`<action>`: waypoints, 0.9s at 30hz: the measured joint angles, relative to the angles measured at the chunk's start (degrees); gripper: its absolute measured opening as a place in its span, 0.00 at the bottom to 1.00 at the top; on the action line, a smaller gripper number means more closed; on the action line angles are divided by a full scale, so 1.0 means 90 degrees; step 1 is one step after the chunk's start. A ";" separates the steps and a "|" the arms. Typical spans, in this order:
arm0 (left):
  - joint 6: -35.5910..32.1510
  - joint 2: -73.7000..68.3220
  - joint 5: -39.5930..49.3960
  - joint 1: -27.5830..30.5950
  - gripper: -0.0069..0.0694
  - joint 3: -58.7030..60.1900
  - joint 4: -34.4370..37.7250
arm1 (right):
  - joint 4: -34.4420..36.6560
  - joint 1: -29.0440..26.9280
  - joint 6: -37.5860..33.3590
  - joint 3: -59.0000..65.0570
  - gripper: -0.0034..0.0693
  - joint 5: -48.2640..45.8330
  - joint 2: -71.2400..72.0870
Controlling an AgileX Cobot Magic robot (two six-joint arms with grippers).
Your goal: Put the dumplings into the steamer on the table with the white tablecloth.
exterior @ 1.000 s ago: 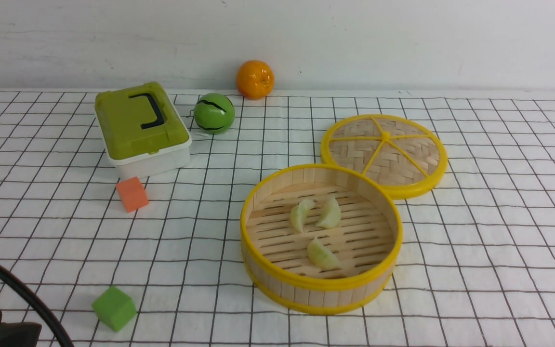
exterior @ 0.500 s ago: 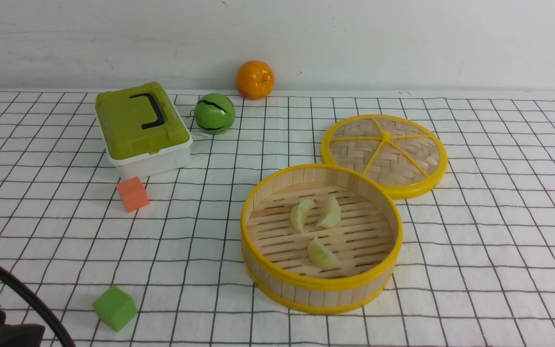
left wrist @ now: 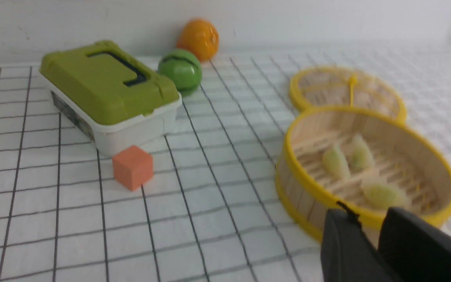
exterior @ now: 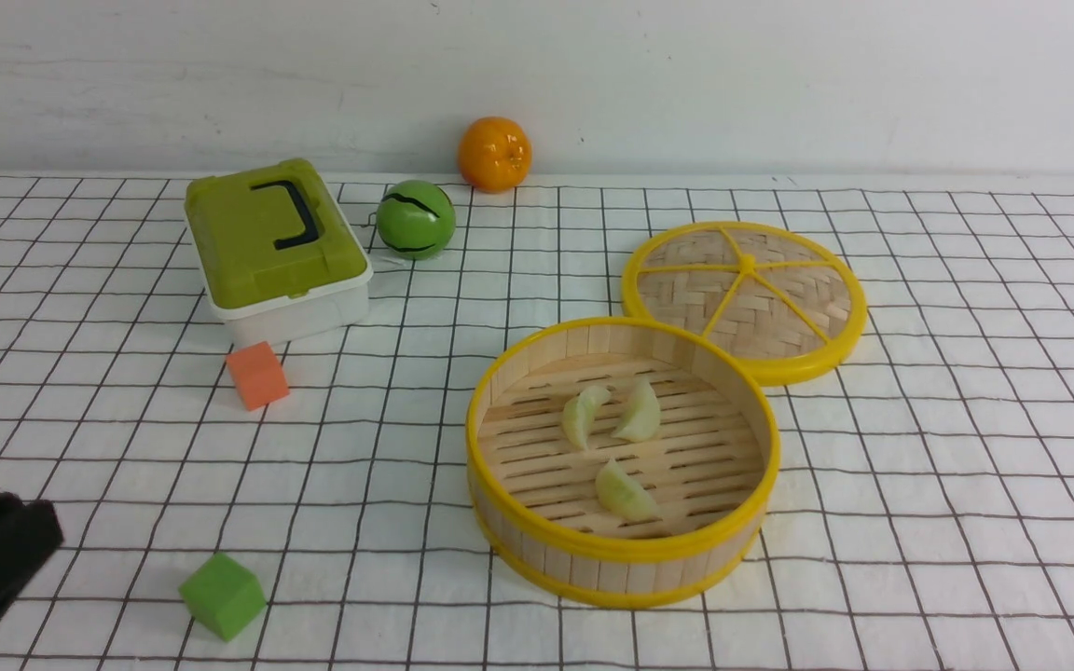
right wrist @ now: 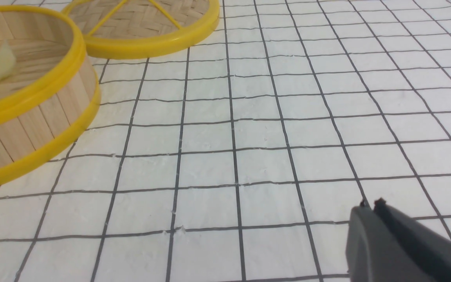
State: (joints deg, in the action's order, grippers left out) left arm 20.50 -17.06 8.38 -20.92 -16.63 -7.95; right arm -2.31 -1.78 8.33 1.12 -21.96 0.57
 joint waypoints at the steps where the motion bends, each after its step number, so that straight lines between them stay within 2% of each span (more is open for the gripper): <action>1: 0.0000 0.0035 -0.0085 0.0057 0.20 0.0044 0.0046 | 0.0000 0.0000 0.0000 0.0000 0.05 0.0000 0.0000; 4: -0.0005 0.0526 -0.1490 0.0979 0.07 0.0835 0.0505 | 0.0000 0.0000 0.0000 0.0000 0.05 0.0000 0.0000; 6: -0.0005 0.0719 -0.1965 0.1402 0.07 0.1240 0.0517 | 0.0000 0.0000 0.0000 0.0000 0.05 0.0000 0.0000; 9: -0.0005 0.1082 -0.2197 0.2068 0.07 0.1806 0.0505 | 0.0000 0.0000 0.0000 0.0000 0.06 0.0000 0.0000; 10: -0.0005 0.1144 -0.2181 0.2103 0.07 0.1864 0.0505 | 0.0000 0.0000 0.0000 0.0000 0.06 0.0000 0.0000; 14: 0.0001 0.1862 -0.1358 0.2590 0.07 0.2018 0.0497 | 0.0000 0.0000 0.0000 0.0000 0.06 0.0000 0.0000; 15: 0.0001 0.1862 -0.1358 0.2598 0.07 0.2018 0.0497 | 0.0000 0.0000 0.0000 0.0000 0.06 0.0000 0.0000; 17: -0.0005 0.1947 -0.0503 0.2636 0.07 0.2026 0.0497 | 0.0000 0.0000 0.0000 0.0000 0.07 0.0000 0.0000; 23: -0.0005 0.1947 0.0921 0.2636 0.07 0.2033 0.0497 | 0.0000 0.0000 0.0000 0.0000 0.08 0.0000 0.0004; 27: -0.0175 0.1947 0.1283 0.2636 0.07 0.2033 0.0497 | 0.0000 0.0000 0.0000 0.0000 0.09 0.0000 0.0004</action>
State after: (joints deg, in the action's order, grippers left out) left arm 18.92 0.46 19.93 2.81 1.67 -3.47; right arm -2.31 -1.78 8.33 1.12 -21.96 0.61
